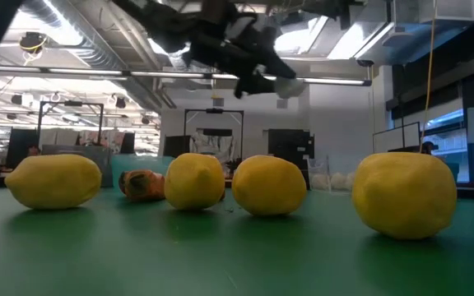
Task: Sort produce into baskets
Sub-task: Put the garlic into the transparent bin, then put the red chilli pepper into the black bin
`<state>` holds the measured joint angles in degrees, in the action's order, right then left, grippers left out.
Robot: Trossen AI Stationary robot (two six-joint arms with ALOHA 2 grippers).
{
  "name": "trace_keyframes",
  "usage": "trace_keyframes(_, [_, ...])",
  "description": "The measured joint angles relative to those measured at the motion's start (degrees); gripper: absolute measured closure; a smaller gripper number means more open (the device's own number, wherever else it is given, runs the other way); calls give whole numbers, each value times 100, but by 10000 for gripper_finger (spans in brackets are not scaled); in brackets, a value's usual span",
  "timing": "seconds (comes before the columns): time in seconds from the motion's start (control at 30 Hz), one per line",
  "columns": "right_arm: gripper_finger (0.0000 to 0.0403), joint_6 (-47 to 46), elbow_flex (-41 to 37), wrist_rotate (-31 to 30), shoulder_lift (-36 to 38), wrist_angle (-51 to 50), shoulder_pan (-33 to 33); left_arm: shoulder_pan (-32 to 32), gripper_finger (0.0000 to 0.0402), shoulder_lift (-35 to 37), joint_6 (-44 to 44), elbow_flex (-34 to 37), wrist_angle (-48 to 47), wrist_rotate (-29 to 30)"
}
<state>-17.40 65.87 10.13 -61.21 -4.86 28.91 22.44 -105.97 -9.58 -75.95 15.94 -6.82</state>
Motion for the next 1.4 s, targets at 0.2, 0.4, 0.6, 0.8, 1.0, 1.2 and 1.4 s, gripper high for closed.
trace_keyframes(0.2, [155,-11,0,-2,0,0,0,41,135,-1017,-26,-1141,-44,-154])
trace_keyframes(0.4, [155,-20,0,-2,0,11,0,104,135,-1865,-102,-1977,-62,-207])
trace_keyframes(0.6, [155,-73,0,-2,0,9,0,66,135,-2569,-200,-2786,-117,-394])
trace_keyframes(0.8, [155,-97,0,-2,0,-12,0,-31,135,-3095,149,-3529,-727,-408])
trace_keyframes(1.0, [155,-97,-2,22,0,-260,0,-14,133,-3201,549,-3726,-974,-442])
trace_keyframes(1.2, [155,-98,-5,254,0,-297,0,222,98,-3200,318,-3726,-1010,-596])
trace_keyframes(1.4, [155,-97,-5,302,0,-299,0,258,60,-3108,300,-3726,-1272,-689])
